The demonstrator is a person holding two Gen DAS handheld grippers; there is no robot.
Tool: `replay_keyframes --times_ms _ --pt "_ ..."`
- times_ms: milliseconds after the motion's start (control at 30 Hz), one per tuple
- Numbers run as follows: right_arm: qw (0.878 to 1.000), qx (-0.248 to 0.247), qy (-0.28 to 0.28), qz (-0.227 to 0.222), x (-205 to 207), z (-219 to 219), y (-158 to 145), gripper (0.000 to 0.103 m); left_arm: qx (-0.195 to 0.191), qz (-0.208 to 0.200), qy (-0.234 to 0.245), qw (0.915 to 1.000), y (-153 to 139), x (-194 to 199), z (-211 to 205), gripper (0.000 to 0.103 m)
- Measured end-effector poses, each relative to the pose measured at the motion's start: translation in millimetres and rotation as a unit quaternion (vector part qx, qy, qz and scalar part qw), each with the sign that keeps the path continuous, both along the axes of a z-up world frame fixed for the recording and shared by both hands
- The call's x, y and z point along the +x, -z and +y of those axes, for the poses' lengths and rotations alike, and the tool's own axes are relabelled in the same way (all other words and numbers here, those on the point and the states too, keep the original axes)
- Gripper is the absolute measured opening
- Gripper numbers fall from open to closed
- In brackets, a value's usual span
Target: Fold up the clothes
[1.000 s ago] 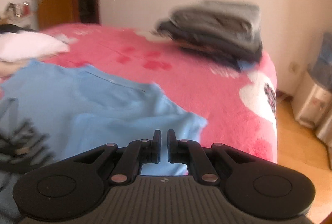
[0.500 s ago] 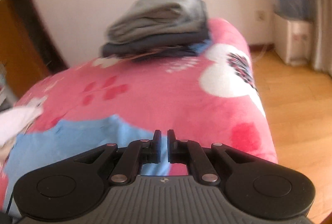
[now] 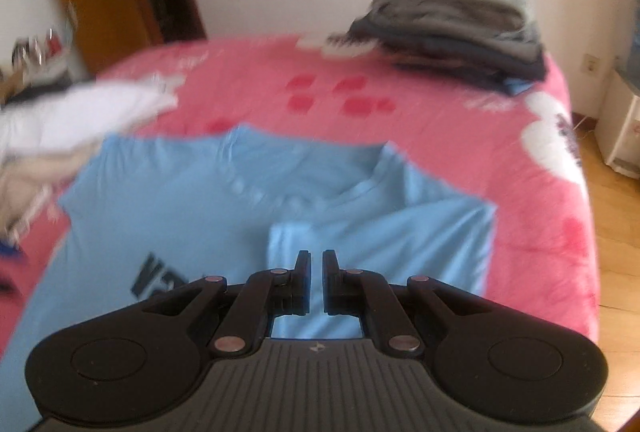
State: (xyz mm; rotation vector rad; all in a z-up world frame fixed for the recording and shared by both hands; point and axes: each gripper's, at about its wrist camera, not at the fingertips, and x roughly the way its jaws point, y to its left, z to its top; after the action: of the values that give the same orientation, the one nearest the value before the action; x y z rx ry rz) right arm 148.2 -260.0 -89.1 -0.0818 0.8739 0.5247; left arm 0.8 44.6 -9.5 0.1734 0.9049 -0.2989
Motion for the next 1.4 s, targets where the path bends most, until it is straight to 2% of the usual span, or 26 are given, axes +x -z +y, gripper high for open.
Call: replay_keyframes --times_ms 67,133,200,300,367,467,633,800,1100,1267,1333,1400 --pt "1.0 -0.028 -0.006 0.012 -1 18 13 0.005 -0.006 -0.012 -0.057 0.9983 8 -19 26 0.034" --pt "0.998 -0.051 -0.006 0.026 -1 34 23 0.005 -0.031 -0.016 -0.12 0.9922 22 -35 46 0.035" --pt "0.998 -0.049 -0.002 0.035 -5 42 17 0.005 -0.062 -0.009 -0.161 0.985 35 -40 58 0.035" --pt "0.999 -0.023 -0.009 0.045 -15 51 -9 0.005 -0.104 -0.006 -0.201 0.9741 50 -44 69 0.036" --pt "0.999 -0.019 -0.009 0.044 -20 58 -27 0.005 -0.12 -0.015 -0.219 0.9683 55 -44 71 0.044" --pt "0.999 -0.025 -0.007 0.042 -26 71 -54 0.005 -0.148 -0.025 -0.235 0.9603 59 -43 78 0.048" --pt "0.998 -0.041 -0.001 0.039 -30 90 -79 0.006 -0.155 -0.034 -0.244 0.9565 64 -43 87 0.053" --pt "0.997 -0.035 -0.004 0.062 -32 114 -81 0.006 -0.172 -0.033 -0.27 0.9467 68 -43 100 0.054" --pt "0.997 -0.023 -0.041 0.066 -32 171 -84 0.006 -0.161 -0.035 -0.3 0.9397 80 -42 113 0.057" --pt "0.995 0.003 -0.069 0.066 -22 216 -78 0.007 -0.154 -0.061 -0.319 0.9332 87 -38 121 0.057" --pt "0.994 0.015 -0.087 0.064 -18 235 -74 0.01 -0.155 -0.074 -0.332 0.9277 90 -34 127 0.057" --pt "0.992 0.029 -0.103 0.066 -13 257 -70 0.018 -0.159 -0.085 -0.345 0.9212 93 -26 133 0.057"
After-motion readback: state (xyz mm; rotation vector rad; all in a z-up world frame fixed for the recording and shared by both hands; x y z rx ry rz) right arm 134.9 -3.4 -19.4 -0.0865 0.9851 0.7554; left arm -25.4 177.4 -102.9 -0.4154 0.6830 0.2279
